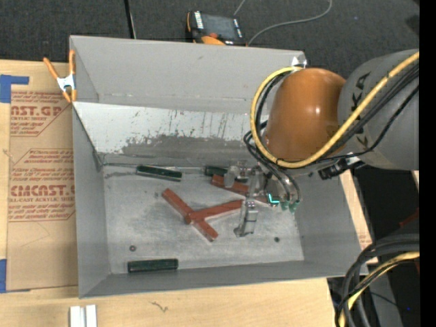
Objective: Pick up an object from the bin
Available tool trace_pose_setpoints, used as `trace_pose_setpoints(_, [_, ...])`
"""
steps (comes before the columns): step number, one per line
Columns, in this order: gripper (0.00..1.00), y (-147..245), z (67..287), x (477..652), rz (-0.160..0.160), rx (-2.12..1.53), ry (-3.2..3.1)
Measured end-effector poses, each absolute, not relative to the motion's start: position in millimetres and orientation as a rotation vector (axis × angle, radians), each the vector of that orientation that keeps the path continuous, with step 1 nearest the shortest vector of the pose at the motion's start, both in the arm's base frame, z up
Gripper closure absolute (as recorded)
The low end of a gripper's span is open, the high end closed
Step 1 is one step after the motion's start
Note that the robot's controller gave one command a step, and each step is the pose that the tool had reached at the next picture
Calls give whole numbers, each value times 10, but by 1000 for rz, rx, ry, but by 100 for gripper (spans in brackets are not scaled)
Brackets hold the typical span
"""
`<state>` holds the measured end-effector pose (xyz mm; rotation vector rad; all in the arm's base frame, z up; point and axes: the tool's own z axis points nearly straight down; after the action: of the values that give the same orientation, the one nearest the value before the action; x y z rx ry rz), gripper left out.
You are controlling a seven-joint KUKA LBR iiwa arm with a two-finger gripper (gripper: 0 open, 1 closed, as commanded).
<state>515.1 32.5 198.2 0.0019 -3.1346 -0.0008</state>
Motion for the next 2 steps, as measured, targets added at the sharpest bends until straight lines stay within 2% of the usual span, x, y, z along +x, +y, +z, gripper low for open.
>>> trace_pose_setpoints(1, [0, -220, 665, 5678, 0, -46, -3142])
trace_pose_setpoints(2, [100, -206, 734, 5706, -2, -43, -3152])
